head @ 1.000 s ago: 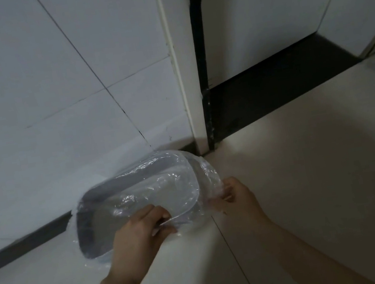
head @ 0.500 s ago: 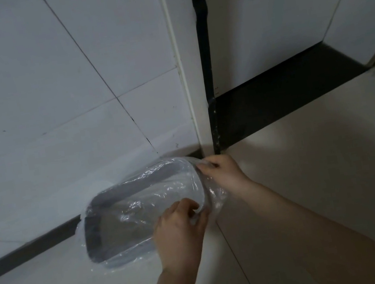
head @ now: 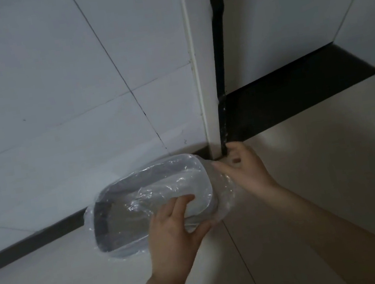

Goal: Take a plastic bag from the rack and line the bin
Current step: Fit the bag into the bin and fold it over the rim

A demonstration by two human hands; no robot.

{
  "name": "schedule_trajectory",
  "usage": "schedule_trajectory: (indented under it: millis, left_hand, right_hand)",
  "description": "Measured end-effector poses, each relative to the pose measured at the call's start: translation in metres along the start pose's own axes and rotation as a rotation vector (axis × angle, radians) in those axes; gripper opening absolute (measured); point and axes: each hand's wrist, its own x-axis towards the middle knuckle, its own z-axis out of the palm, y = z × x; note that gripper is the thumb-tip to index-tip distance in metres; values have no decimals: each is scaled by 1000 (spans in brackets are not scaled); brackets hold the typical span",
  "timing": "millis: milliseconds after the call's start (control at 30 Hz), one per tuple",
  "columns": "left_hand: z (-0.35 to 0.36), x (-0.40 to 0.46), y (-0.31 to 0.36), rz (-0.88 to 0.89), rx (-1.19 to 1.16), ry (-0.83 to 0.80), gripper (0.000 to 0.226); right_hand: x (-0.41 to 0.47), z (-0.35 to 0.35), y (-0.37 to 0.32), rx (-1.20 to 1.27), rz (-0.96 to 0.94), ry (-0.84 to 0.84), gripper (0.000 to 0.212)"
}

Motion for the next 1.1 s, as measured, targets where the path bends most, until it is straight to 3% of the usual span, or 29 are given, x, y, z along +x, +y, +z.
schedule_trajectory:
  millis: [133, 200, 267, 333, 433, 633, 800, 933, 1033, 1100]
  left_hand:
    - [-47, -6, -44, 47, -78, 11, 57]
    - [-69, -2, -71, 5, 64, 66, 63]
    - [-86, 8, -92, -105, 233, 55, 73]
    - [-93, 18, -109, -194, 327, -78, 81]
    - [-88, 27, -130, -180, 430, -226, 92]
    - [-75, 18, -143, -214, 562, -280, 118]
    - [-83, 7, -145, -383, 547, -295, 124]
    - [-97, -15, -139, -294, 407, -249, 104]
    - [-99, -36, -121, 14, 342, -135, 78]
    - [-92, -35, -104, 131, 310, -223, 64]
  right_hand:
    - [-21, -3, -49, -388, -528, -196, 61]
    - [-20, 10, -65, -614, -626, -293, 71]
    - [-12, 28, -74, -777, -597, -368, 82]
    - [-2, 45, -77, -876, -509, -464, 93]
    - [9, 65, -71, -993, -442, -536, 106]
    - [9, 71, -55, -1201, -459, -403, 119]
    - [-1, 60, -66, -1281, -421, -316, 107]
    - [-32, 42, -66, -1114, -476, -376, 93]
    - [-62, 39, -61, -1056, -612, -505, 83]
    - [-73, 53, -65, -1060, -616, -666, 92]
